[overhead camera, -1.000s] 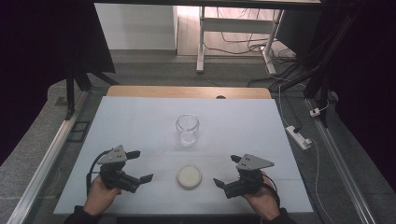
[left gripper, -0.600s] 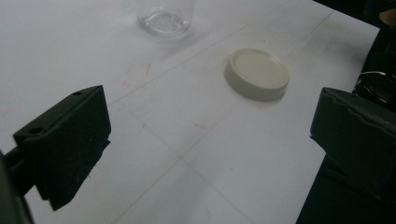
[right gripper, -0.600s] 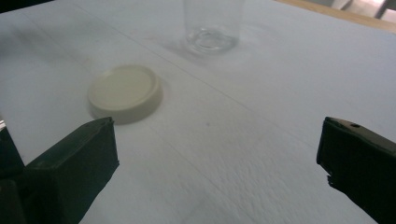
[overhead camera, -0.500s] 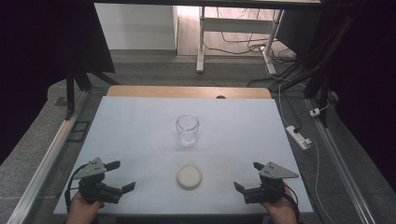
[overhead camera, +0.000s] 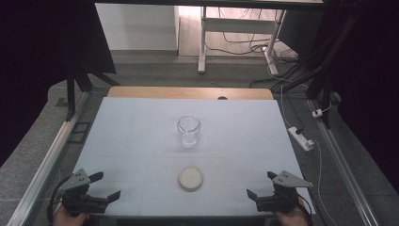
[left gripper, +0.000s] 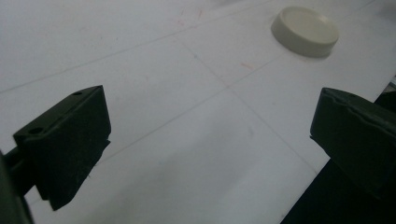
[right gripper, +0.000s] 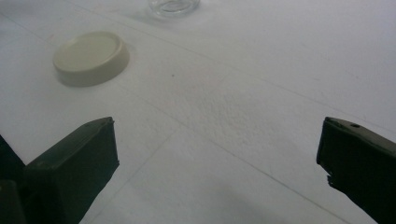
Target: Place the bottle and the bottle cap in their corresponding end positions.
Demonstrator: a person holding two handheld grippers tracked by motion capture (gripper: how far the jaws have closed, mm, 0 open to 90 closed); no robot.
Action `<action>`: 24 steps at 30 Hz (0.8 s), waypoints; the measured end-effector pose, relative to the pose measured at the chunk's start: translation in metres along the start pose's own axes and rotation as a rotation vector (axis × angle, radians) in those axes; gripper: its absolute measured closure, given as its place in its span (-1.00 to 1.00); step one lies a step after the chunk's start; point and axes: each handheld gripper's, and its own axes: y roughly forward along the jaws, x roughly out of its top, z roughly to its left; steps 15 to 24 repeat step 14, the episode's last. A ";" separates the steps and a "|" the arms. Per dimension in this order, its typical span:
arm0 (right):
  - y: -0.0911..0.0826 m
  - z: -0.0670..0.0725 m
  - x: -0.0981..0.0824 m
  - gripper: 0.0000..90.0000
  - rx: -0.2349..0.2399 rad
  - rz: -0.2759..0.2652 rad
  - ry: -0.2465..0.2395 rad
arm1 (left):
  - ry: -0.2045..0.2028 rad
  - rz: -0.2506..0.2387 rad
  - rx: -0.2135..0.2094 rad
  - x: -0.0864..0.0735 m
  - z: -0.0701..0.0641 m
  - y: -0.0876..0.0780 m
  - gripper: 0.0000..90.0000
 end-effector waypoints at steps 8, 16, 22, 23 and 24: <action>-0.005 -0.002 -0.008 -1.00 -0.012 0.036 0.028 | -0.009 0.033 0.058 -0.006 -0.001 -0.005 -1.00; -0.006 -0.003 -0.009 -1.00 -0.009 0.033 0.035 | -0.001 0.052 0.061 -0.005 -0.002 -0.003 -1.00; -0.006 -0.003 -0.009 -1.00 -0.009 0.033 0.035 | -0.001 0.052 0.061 -0.005 -0.002 -0.003 -1.00; -0.006 -0.003 -0.009 -1.00 -0.009 0.033 0.035 | -0.001 0.052 0.061 -0.005 -0.002 -0.003 -1.00; -0.006 -0.003 -0.009 -1.00 -0.009 0.033 0.035 | -0.001 0.052 0.061 -0.005 -0.002 -0.003 -1.00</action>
